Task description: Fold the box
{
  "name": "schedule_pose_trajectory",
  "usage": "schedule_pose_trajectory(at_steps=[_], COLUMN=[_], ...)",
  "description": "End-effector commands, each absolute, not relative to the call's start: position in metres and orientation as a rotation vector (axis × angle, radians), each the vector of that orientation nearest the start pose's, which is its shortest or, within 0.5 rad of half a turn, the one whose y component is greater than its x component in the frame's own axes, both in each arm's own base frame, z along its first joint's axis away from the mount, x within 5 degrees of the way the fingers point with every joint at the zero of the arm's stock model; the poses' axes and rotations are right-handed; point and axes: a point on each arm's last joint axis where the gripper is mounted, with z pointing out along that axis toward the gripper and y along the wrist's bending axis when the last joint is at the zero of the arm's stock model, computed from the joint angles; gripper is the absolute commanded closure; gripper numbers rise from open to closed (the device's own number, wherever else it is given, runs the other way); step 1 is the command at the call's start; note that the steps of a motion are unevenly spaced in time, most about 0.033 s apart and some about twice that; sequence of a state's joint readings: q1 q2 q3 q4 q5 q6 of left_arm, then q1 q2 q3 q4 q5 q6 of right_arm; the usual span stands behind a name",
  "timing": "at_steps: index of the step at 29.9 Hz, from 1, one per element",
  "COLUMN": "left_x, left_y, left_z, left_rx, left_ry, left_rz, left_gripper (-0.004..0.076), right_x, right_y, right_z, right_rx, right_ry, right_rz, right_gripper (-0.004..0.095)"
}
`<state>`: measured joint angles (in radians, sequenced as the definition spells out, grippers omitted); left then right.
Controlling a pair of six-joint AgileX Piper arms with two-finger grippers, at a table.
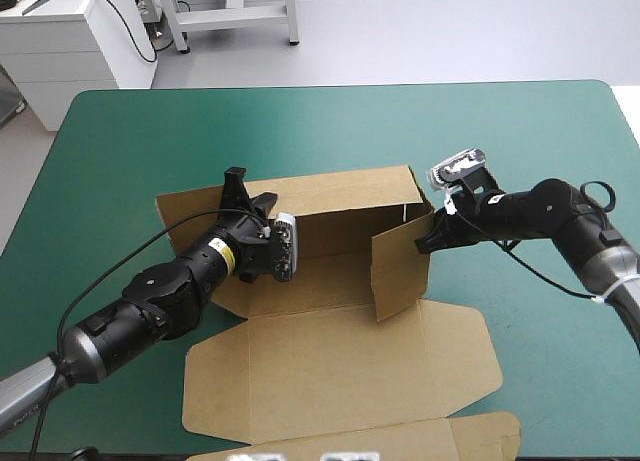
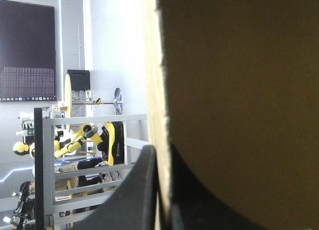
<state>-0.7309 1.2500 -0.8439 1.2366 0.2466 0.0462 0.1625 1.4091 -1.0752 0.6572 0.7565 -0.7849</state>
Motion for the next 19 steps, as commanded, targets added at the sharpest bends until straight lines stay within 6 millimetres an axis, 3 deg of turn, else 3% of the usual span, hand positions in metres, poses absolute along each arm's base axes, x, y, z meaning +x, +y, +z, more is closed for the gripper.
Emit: schedule_pose_trajectory(at_steps=[1, 10, 19], left_x=[0.215, 0.215, 0.215], left_y=[-0.168, -0.168, -0.168], left_z=[0.324, 0.324, 0.324], left_rx=[1.553, 1.556, 1.556], left_ry=[1.184, 1.181, 1.181], left_rz=[0.546, 0.551, 0.551], left_gripper=[0.0731, 0.0731, 0.0731], right_x=[0.274, 0.258, 0.255], right_y=[0.083, 0.08, 0.081], right_z=[0.319, 0.309, 0.309], right_rx=[-0.701, -0.814, -0.931], right_ry=[2.17, 2.112, 2.076], right_rz=[0.451, 0.389, 0.367], right_gripper=[0.0927, 0.0896, 0.0495])
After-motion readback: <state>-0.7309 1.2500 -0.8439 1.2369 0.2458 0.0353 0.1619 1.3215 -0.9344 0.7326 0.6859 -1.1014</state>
